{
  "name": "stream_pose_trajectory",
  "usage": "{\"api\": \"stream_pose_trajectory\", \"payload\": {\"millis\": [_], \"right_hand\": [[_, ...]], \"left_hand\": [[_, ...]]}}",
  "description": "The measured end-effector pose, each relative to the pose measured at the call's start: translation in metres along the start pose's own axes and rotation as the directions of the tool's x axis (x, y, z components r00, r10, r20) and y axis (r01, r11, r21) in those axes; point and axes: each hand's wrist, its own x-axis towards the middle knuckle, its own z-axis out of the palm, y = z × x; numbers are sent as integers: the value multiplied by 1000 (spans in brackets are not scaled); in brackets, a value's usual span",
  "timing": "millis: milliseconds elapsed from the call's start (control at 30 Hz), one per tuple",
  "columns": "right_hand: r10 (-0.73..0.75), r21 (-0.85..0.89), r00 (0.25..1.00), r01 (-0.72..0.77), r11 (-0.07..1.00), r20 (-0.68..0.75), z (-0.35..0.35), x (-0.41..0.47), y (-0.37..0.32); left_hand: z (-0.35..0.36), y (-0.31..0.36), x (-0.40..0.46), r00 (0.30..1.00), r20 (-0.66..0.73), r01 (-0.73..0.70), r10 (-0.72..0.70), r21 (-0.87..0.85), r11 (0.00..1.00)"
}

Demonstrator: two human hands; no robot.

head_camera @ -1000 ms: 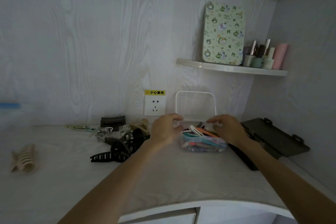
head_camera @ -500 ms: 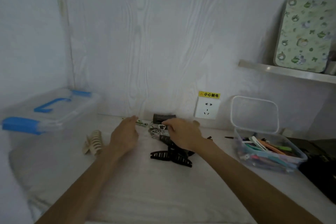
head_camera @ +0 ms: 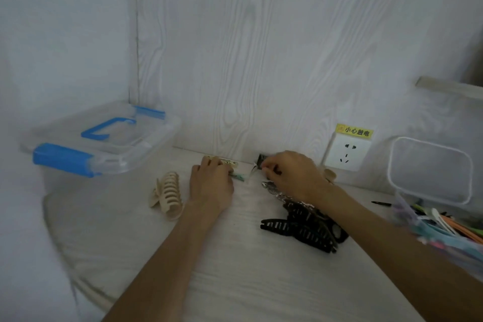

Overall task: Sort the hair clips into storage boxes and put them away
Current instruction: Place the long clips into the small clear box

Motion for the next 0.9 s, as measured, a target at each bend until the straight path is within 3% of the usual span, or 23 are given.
{"api": "stream_pose_trajectory", "payload": {"millis": [100,167,233,400,567,767,900], "right_hand": [[-156,-177,985,166,970,67,19,20,-14],[-179,-373,968,234,898,177,31,31,-19],[-170,-426,967,237,873,189,35,39,-19],[-74,-256,988,108,961,138,30,52,-16],[58,29,997,-56,998,-56,45,71,-36],[87,59,994,-91,994,66,67,81,-45],[46,135,981,-72,988,186,47,67,-44]], "left_hand": [[-3,-1,1,995,-18,103,-103,28,994],[-5,-1,2,983,-2,185,-185,58,981],[-5,-3,3,973,-6,231,-231,73,970],[-1,-5,3,961,-39,276,-273,64,959],[2,-10,6,939,-86,334,-333,-10,943],[-3,-10,7,906,-156,375,-393,-132,918],[-10,-5,5,876,-258,305,-407,-357,883]]}}
